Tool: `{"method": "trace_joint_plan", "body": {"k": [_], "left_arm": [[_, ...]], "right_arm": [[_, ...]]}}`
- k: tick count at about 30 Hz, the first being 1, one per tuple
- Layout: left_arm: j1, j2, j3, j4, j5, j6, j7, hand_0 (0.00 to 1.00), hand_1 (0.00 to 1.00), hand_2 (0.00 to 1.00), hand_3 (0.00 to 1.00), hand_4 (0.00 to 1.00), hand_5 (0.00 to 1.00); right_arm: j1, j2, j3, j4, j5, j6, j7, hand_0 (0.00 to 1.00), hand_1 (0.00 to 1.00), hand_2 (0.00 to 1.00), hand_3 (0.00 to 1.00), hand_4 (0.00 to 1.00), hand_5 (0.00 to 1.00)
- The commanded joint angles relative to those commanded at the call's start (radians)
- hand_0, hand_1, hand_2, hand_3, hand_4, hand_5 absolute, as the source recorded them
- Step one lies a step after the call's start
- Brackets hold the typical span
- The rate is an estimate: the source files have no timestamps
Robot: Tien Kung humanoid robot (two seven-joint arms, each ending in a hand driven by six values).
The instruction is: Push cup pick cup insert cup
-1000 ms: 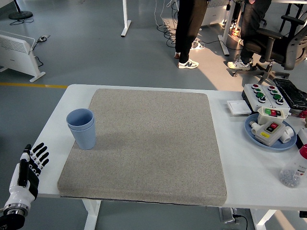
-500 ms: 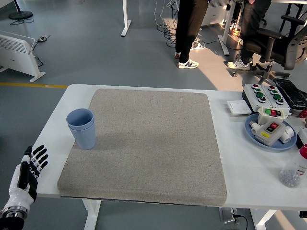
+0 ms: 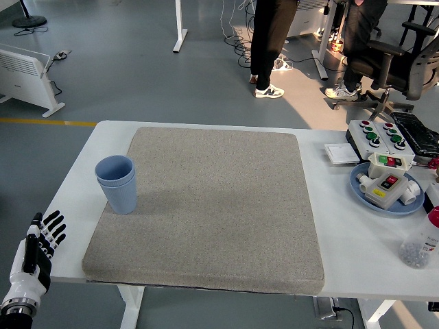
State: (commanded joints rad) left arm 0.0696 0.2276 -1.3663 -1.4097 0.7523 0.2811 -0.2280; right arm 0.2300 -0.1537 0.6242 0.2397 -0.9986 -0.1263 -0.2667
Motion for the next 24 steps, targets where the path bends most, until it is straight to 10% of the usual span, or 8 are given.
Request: {"method": "trace_joint_plan", "body": {"k": [24], "left_arm": [[-0.013, -0.004, -0.009, 0.005, -0.005, 0.001, 0.002, 0.869, 0.872, 0.864, 0.773, 0.591, 0.998]], "right_arm": [[0.013, -0.002, -0.001, 0.000, -0.001, 0.000, 0.001, 0.523, 0.544, 0.622, 0.564, 0.116, 0.449]]}}
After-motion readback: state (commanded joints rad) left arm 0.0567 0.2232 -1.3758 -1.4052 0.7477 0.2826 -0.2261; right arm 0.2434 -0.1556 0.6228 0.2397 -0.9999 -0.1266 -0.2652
